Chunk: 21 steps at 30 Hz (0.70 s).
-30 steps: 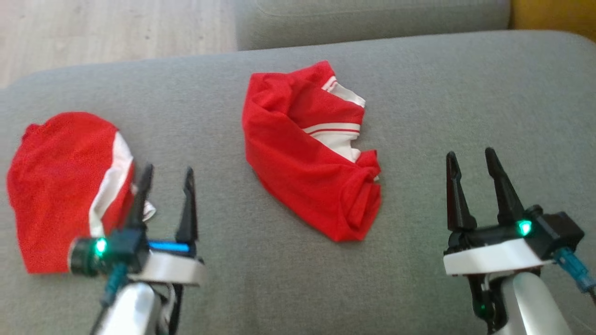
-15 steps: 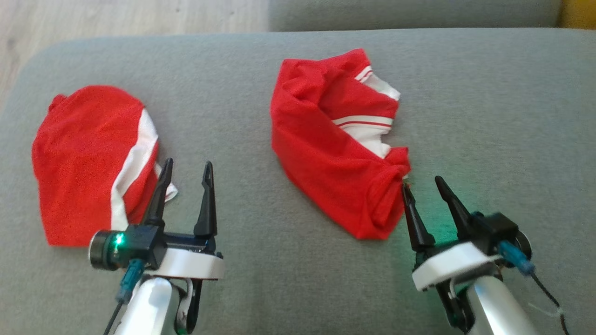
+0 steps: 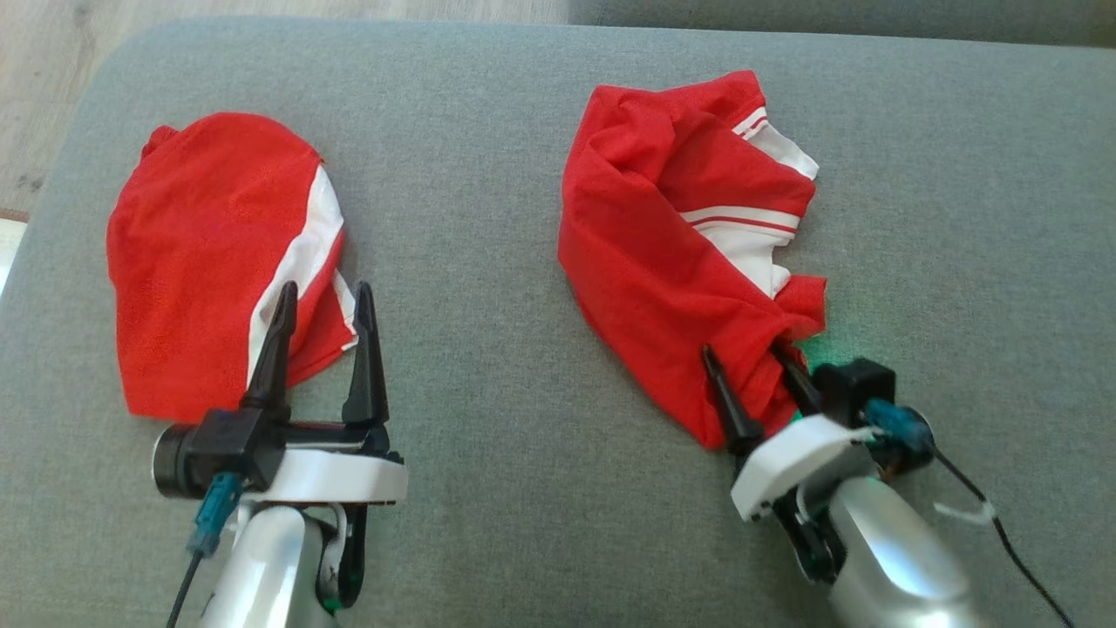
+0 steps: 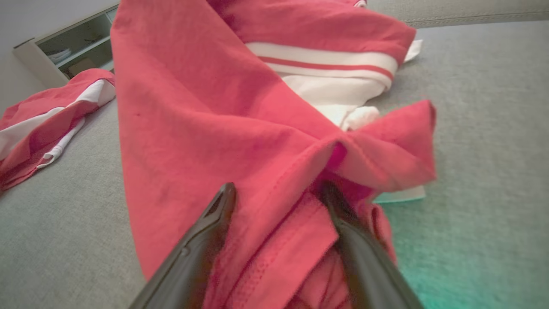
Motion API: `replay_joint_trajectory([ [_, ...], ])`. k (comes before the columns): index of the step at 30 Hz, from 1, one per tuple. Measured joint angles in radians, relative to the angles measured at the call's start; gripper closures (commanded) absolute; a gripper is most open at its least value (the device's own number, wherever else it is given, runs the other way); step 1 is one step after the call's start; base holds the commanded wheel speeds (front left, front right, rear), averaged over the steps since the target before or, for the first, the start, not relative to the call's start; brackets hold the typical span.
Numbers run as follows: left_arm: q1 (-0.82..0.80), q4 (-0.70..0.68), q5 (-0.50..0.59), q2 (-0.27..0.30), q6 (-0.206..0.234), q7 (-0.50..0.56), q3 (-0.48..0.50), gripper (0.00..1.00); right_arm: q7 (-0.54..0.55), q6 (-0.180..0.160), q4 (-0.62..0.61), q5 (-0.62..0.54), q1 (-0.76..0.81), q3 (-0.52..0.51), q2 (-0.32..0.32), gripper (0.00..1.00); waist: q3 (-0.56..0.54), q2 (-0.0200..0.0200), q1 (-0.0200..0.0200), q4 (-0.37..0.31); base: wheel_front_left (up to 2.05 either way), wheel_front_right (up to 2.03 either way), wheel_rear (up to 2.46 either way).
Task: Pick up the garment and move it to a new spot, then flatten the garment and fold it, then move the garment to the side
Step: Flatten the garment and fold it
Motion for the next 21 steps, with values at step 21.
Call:
replay_joint_trajectory([
  [21, 0.005, 0.003, 0.026, -0.016, -0.024, 0.000, 0.037, 0.00, -0.037, 0.000, -0.227, -0.330, -0.051, -0.470, -0.017, 1.00, -0.054, 0.0000, -0.0001, -0.099, 0.00, 0.00, 0.00],
])
